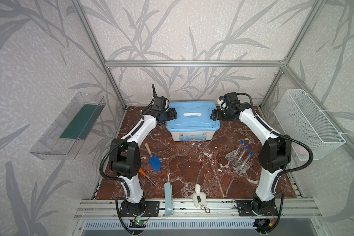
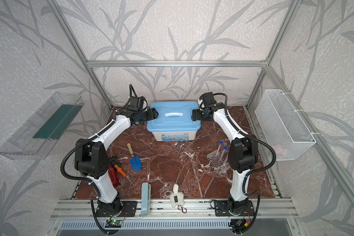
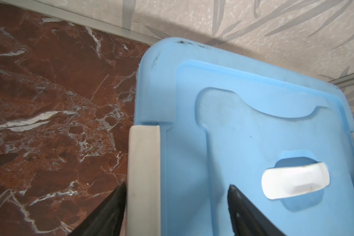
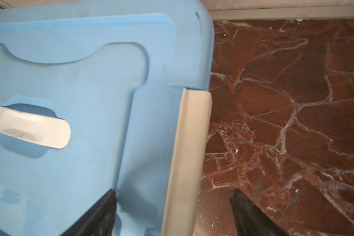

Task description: Organize the chemistry lab equipment

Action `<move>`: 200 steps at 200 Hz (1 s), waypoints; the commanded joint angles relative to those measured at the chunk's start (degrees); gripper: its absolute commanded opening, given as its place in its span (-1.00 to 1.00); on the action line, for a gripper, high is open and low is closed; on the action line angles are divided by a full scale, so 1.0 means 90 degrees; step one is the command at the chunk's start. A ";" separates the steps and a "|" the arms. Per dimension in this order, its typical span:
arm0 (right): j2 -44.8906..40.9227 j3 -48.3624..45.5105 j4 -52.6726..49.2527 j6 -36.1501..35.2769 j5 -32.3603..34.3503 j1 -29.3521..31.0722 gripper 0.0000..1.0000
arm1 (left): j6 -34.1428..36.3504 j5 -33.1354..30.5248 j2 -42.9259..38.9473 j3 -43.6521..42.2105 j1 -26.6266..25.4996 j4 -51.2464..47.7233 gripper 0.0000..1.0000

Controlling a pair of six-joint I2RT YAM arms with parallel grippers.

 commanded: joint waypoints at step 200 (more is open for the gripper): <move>-0.1652 -0.4562 0.3092 0.0419 0.0527 -0.2743 0.98 | 0.1399 -0.4405 -0.2828 -0.5134 0.1184 0.2872 0.99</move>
